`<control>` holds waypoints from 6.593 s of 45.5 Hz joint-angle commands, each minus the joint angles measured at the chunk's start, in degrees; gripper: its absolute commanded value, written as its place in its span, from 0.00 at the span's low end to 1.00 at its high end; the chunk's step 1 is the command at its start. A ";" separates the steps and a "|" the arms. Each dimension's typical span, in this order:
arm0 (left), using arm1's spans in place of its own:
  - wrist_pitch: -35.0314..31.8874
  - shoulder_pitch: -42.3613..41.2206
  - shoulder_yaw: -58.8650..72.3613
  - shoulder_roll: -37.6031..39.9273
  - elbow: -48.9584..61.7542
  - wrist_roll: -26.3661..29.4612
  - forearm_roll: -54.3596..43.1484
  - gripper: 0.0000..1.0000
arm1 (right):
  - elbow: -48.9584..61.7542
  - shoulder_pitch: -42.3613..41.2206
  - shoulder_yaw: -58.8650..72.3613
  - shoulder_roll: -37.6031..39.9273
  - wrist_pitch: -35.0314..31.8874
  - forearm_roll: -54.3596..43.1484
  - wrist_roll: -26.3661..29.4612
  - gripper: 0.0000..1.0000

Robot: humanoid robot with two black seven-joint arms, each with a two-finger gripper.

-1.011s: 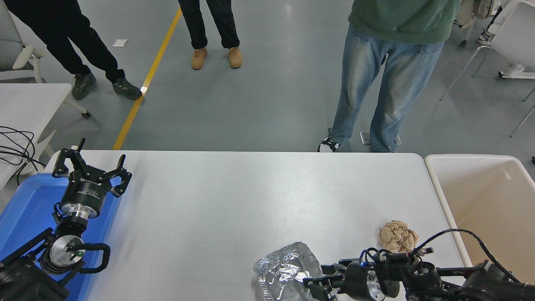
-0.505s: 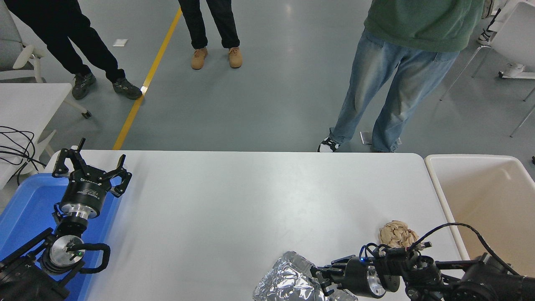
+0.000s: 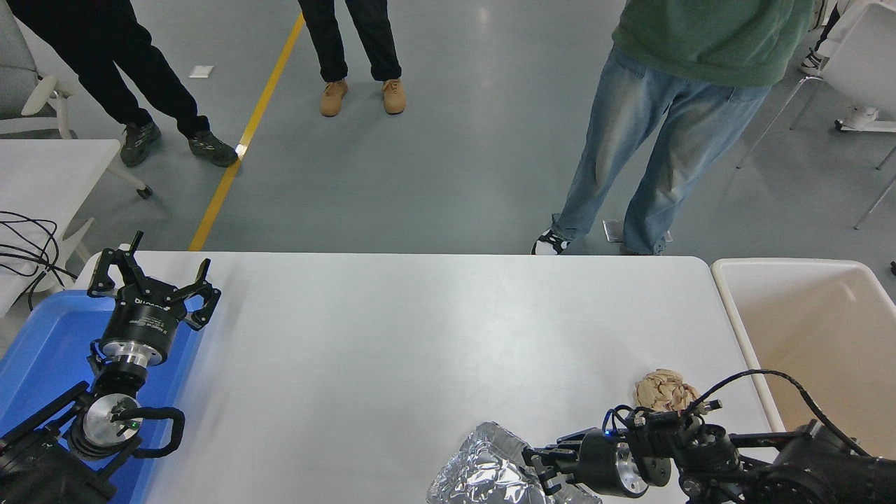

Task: Clean the table surface

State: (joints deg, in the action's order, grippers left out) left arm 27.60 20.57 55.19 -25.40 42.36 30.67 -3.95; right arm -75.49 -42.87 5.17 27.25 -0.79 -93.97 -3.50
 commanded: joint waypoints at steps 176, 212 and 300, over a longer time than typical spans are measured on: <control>0.00 0.00 0.00 0.00 0.00 0.09 -0.01 0.99 | 78.30 4.81 6.16 6.59 -1.50 43.52 -41.33 0.00; 0.00 0.00 0.00 0.00 0.00 0.00 0.08 0.99 | 80.50 7.89 9.77 -0.53 6.59 48.70 -22.61 0.00; 0.00 0.00 0.00 -0.08 0.00 0.00 -0.01 0.99 | 80.85 4.29 10.38 -0.89 9.93 75.94 -13.38 0.99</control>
State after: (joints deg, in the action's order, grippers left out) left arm 27.60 20.57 55.20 -25.41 42.36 30.67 -3.93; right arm 5.35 -37.00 15.69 26.01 9.47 -28.60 -16.89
